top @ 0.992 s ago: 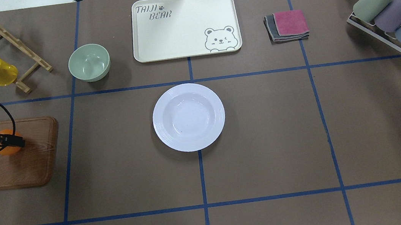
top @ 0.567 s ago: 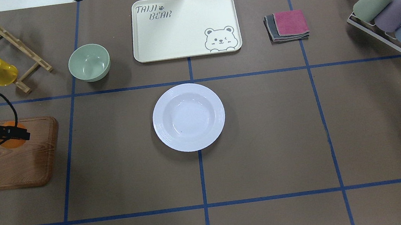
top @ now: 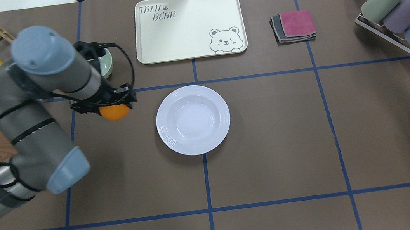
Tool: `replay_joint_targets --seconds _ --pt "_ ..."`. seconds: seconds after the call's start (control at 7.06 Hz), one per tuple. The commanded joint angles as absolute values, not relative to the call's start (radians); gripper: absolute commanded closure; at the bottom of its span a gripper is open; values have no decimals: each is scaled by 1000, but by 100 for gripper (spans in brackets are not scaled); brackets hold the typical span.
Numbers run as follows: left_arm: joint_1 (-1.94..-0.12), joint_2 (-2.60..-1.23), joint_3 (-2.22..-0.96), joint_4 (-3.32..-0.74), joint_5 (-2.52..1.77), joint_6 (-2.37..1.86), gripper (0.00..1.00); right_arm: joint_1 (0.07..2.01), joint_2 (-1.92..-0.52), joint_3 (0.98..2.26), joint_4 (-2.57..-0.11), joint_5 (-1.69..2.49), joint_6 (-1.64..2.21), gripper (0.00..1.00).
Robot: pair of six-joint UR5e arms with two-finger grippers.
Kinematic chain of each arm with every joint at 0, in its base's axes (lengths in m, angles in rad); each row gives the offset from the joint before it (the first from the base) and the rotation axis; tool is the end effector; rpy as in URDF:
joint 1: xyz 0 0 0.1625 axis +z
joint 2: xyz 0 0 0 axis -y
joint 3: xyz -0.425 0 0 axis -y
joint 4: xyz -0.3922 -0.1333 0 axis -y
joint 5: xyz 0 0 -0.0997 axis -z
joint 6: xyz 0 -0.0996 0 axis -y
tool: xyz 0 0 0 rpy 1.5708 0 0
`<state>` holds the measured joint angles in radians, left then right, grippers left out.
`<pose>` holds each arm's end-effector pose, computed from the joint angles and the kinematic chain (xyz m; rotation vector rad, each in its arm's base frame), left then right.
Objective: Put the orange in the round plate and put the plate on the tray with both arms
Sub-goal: 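Carry the orange with the left gripper and lower it onto the white plate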
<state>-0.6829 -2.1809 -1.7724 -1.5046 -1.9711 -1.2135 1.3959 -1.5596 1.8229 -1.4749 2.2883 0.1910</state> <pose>0.4438 -0.4828 0.2261 0.0344 0.8278 -0.1576 -0.0208 -0.5073 0.5206 0.2087 -0.7602 -0.1136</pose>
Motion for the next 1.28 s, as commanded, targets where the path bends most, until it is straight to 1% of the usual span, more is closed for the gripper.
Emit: replay_joint_targets --seconds 0.0,0.14,0.28,0.42,0.71,0.85,0.99,1.13 --pt "-586 -2499 -1467 -1476 -1881 -1363 100 1396 -1560 1824 -1474 2290 193 0" --pt "-568 -2549 -1366 -1550 -1878 -1390 100 1396 -1562 1822 -1474 2290 193 0" --pt "-563 -2546 -1282 -1654 -1876 -1390 100 1396 -1562 1822 -1474 2292 195 0" --pt "-539 -2531 -1260 -1686 -1876 -1382 100 1396 -1562 1822 -1474 2293 195 0" --pt "-502 -2528 -1265 -1687 -1876 -1387 100 1396 -1562 1822 -1474 2293 195 0" --pt "-497 -2526 -1267 -1687 -1876 -1385 82 1396 -1562 1822 -1474 2293 195 0" --pt "-497 -2508 -1272 -1696 -1875 -1382 16 1394 -1562 1822 -1474 2293 198 0" --pt "-499 -2472 -1301 -1738 -1830 -1382 2 1393 -1562 1824 -1474 2296 204 0"
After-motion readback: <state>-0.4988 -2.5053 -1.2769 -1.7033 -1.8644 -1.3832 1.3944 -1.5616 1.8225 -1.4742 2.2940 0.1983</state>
